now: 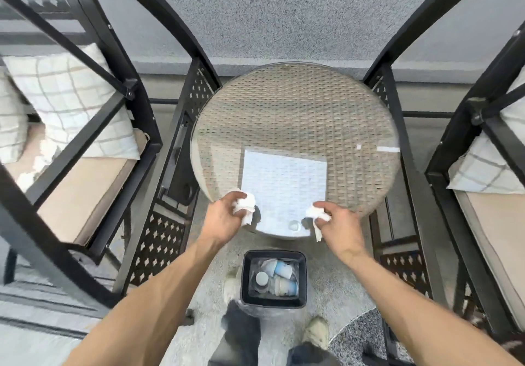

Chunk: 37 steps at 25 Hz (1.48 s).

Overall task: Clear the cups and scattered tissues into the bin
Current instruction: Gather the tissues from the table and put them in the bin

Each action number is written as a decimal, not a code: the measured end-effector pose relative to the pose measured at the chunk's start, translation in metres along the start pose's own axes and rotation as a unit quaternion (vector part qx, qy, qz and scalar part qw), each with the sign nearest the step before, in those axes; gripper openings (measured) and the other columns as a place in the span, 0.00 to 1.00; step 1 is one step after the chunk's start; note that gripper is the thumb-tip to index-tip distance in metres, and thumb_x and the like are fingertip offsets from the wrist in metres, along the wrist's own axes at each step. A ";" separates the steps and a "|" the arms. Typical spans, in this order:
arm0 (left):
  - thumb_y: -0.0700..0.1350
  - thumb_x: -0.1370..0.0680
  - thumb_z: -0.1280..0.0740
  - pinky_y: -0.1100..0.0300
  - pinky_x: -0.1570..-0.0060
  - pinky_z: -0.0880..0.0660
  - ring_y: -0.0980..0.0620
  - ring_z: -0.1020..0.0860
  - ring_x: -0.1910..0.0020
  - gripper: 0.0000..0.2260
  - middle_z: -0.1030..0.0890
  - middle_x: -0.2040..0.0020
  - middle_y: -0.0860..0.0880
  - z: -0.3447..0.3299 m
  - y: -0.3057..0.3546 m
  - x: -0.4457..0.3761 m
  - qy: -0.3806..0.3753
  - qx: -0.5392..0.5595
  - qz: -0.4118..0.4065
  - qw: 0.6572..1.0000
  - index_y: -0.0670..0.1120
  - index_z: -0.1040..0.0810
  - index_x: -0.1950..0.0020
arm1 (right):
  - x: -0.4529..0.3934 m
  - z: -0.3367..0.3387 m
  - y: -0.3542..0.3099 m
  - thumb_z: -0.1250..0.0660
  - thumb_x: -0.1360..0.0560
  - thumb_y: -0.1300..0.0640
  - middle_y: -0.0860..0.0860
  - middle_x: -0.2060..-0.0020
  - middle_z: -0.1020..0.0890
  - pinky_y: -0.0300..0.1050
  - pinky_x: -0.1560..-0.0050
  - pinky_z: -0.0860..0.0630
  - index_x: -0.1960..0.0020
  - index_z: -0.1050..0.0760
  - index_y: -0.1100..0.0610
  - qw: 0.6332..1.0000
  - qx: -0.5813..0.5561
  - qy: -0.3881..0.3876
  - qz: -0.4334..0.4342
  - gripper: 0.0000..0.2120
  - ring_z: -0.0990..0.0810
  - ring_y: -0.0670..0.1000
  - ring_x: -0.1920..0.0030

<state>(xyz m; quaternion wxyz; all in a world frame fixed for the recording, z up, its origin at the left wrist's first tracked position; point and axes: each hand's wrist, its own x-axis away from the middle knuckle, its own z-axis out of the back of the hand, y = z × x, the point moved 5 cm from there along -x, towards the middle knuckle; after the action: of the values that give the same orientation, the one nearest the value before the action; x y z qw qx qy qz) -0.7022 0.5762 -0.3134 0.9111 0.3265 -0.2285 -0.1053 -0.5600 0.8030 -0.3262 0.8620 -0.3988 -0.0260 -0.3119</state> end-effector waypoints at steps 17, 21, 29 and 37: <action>0.42 0.26 0.28 0.58 0.70 0.27 0.53 0.24 0.70 0.09 0.20 0.60 0.50 -0.168 -0.189 0.020 -0.092 0.058 0.130 0.986 0.56 0.23 0.53 | 0.025 -0.213 0.121 0.28 0.27 0.53 0.46 0.54 0.22 0.35 0.74 0.33 0.45 0.22 0.44 0.991 0.101 -0.050 -0.066 0.12 0.24 0.43 0.69; 0.45 0.25 0.30 0.63 0.61 0.29 0.52 0.23 0.61 0.09 0.18 0.52 0.49 -0.227 -0.248 -0.006 -0.088 -0.022 0.138 0.986 0.51 0.22 0.46 | 0.005 -0.276 0.183 0.28 0.28 0.57 0.50 0.51 0.19 0.37 0.62 0.31 0.45 0.21 0.48 0.987 0.094 -0.069 -0.107 0.13 0.23 0.49 0.59; 0.39 0.24 0.35 0.57 0.44 0.26 0.45 0.22 0.44 0.15 0.21 0.41 0.45 -0.310 -0.294 -0.028 -0.142 -0.085 0.113 0.980 0.47 0.26 0.37 | -0.015 -0.345 0.247 0.30 0.28 0.60 0.52 0.47 0.18 0.43 0.47 0.27 0.42 0.22 0.50 0.982 0.098 -0.101 -0.126 0.16 0.20 0.54 0.48; 0.41 0.24 0.34 0.63 0.47 0.26 0.49 0.21 0.44 0.20 0.20 0.39 0.49 -0.275 -0.279 -0.014 -0.158 -0.060 0.096 0.981 0.52 0.27 0.32 | -0.002 -0.313 0.212 0.30 0.26 0.54 0.53 0.40 0.22 0.48 0.42 0.25 0.34 0.27 0.50 0.982 0.095 -0.128 -0.106 0.21 0.21 0.55 0.44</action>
<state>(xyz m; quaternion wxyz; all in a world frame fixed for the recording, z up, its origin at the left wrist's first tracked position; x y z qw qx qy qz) -0.5929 0.5179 -0.6850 0.8874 0.2267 -0.3931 -0.0816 -0.5068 0.6870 -0.6822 0.8474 -0.3472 -0.2079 -0.3437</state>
